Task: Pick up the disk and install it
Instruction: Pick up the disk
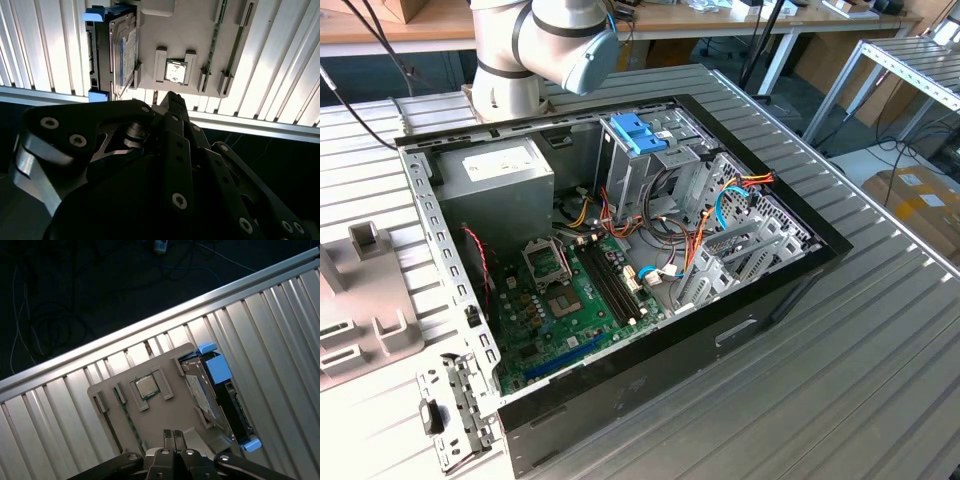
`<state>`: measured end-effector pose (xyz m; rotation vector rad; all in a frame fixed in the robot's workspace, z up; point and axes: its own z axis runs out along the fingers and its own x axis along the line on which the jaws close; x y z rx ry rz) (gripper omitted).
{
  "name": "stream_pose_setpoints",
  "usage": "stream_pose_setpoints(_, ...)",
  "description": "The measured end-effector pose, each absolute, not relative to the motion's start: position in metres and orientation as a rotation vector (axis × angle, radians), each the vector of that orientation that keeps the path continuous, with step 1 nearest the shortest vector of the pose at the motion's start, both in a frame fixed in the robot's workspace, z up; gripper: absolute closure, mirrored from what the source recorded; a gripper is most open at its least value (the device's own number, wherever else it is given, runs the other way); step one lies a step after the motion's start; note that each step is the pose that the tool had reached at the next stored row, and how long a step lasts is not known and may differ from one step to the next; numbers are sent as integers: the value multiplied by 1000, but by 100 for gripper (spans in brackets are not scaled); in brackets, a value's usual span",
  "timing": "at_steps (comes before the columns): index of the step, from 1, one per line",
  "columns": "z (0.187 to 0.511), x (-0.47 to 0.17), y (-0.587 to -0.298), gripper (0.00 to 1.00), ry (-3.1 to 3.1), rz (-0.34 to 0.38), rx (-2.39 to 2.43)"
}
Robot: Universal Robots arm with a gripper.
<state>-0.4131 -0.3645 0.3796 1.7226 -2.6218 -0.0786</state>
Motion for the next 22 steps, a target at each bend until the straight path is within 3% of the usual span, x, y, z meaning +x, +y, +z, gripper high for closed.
stream_pose_setpoints(22,380,-413,-365,89,-2506,-78,1882)
